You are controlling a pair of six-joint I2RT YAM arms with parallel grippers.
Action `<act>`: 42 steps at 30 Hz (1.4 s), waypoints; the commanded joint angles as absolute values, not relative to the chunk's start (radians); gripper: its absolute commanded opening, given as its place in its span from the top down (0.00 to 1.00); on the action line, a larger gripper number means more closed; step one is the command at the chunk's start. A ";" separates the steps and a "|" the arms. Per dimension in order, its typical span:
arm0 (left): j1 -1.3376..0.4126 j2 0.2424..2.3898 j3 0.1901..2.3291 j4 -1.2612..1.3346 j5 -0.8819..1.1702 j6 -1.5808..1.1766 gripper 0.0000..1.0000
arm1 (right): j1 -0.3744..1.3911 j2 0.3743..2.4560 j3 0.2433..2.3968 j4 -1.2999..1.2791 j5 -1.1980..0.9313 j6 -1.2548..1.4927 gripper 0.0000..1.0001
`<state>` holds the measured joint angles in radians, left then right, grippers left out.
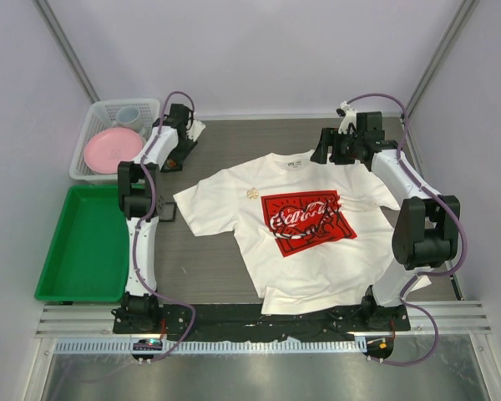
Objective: Pin the brooch onto the clothing
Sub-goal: Pick up the brooch from the bin.
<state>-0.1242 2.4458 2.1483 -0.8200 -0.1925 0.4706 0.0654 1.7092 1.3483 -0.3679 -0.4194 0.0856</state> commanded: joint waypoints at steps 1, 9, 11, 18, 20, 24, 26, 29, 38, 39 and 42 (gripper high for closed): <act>-0.123 2.450 2.177 -0.836 -0.173 0.456 0.59 | 0.066 1.701 1.385 -0.354 -0.443 0.094 0.26; -0.121 2.359 2.131 -0.781 -0.187 0.448 0.68 | 0.066 1.690 1.381 -0.348 -0.457 0.098 0.26; -0.123 2.346 2.115 -0.764 -0.198 0.448 0.71 | 0.067 1.689 1.376 -0.347 -0.459 0.101 0.26; -0.123 2.307 2.079 -0.716 -0.209 0.448 0.87 | 0.067 1.669 1.356 -0.336 -0.456 0.101 0.26; -0.123 2.307 2.077 -0.709 -0.216 0.451 0.92 | 0.066 1.667 1.355 -0.334 -0.456 0.101 0.27; -0.123 2.315 2.080 -0.695 -0.247 0.465 1.00 | 0.066 1.669 1.356 -0.334 -0.457 0.098 0.27; -0.121 2.319 2.086 -0.695 -0.249 0.472 1.00 | 0.066 1.669 1.358 -0.334 -0.460 0.092 0.27; -0.123 2.304 2.085 -0.693 -0.235 0.468 1.00 | 0.066 1.666 1.358 -0.336 -0.482 0.075 0.27; -0.124 2.149 2.163 -0.810 -0.030 0.404 1.00 | 0.067 1.641 1.368 -0.334 -0.569 0.005 0.25; -0.129 2.123 2.166 -0.825 -0.003 0.394 1.00 | 0.066 1.635 1.374 -0.339 -0.593 -0.012 0.24; -0.135 2.014 2.160 -0.896 0.271 0.346 1.00 | 0.067 1.615 1.405 -0.383 -0.696 -0.092 0.23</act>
